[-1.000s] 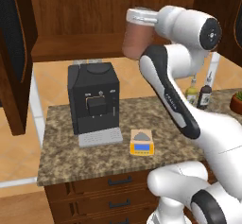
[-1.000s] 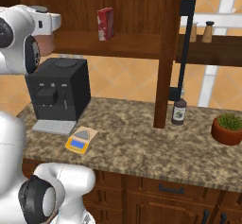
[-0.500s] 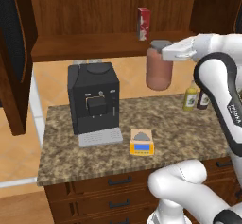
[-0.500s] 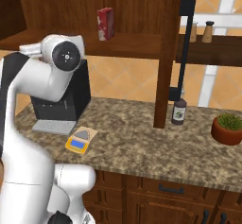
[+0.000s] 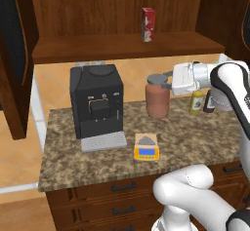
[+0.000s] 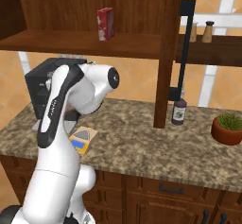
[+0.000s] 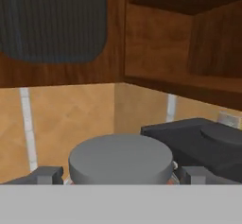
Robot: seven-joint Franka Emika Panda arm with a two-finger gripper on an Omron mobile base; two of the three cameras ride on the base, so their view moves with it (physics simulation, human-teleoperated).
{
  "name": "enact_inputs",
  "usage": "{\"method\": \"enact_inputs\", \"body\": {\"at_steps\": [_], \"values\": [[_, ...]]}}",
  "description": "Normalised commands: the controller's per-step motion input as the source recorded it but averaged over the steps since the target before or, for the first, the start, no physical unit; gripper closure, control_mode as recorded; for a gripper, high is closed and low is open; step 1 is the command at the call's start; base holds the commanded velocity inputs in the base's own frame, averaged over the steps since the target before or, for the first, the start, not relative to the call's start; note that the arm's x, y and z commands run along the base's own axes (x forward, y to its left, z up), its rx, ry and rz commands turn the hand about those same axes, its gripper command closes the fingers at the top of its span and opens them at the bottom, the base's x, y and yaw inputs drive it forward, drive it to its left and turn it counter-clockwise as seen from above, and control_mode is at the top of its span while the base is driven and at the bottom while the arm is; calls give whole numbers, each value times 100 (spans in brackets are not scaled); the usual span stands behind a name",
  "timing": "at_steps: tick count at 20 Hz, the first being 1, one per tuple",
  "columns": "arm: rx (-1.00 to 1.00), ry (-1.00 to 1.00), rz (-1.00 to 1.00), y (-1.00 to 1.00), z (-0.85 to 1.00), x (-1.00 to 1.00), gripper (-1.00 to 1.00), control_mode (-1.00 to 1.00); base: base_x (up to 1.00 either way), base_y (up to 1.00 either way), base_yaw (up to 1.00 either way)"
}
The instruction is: Pick the honey bottle and place it on the digital scale for weighing, and close the cabinet.
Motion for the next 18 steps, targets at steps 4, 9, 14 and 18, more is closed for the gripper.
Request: {"method": "enact_inputs", "body": {"at_steps": [4,9,14,18], "values": [[0,0,29,-18,-61,4,100,-100,0,0,0],[1,0,19,-8,-65,21,100,-100,0,0,0],[4,0,6,-1,-48,31,100,-100,0,0,0],[7,0,2,-19,-16,6,100,-100,0,0,0]]}}
